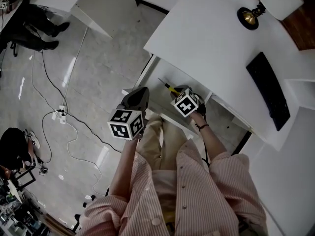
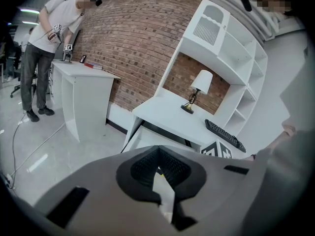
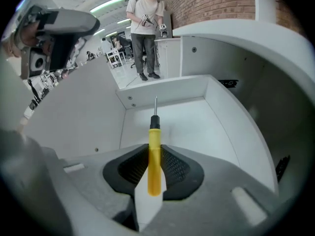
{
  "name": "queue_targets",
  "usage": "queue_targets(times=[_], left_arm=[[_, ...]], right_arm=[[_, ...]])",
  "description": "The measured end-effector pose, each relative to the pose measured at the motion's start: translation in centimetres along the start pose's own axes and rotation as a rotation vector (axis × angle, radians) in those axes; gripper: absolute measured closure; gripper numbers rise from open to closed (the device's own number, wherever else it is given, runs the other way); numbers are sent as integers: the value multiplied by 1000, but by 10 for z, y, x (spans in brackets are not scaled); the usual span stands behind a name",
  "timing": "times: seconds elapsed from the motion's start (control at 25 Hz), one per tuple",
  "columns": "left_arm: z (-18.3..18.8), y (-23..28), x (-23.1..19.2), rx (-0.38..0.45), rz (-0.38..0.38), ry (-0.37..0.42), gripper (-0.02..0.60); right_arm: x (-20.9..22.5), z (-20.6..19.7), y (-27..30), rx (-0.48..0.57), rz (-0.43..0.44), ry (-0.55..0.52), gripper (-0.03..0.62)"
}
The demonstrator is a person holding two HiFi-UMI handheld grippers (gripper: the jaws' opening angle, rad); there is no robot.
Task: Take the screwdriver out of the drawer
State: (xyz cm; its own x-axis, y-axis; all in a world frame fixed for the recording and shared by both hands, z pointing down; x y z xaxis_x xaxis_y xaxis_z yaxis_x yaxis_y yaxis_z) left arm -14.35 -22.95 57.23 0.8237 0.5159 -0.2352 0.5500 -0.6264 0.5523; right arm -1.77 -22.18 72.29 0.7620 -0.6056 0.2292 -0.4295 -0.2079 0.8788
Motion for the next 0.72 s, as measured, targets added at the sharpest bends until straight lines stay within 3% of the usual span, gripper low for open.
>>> queue_targets(times=[0.72], left_arm=[[30, -35, 11, 85, -10, 44, 583]], right_arm=[[-17, 46, -100, 294, 86, 72, 514]])
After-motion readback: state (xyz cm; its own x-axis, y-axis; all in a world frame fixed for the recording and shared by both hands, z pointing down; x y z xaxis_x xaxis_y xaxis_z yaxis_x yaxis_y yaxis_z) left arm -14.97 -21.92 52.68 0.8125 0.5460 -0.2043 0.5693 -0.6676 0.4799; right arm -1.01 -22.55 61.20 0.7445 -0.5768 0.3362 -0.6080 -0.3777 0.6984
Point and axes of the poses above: the fingertips, and each gripper's own axes: y forward along the fingers, x to its right, z out of its top, the point moved 3 cm from there along -y, backward along the fingers, and after that the axes turned 13 degrees about y, right-handed, at the moved point
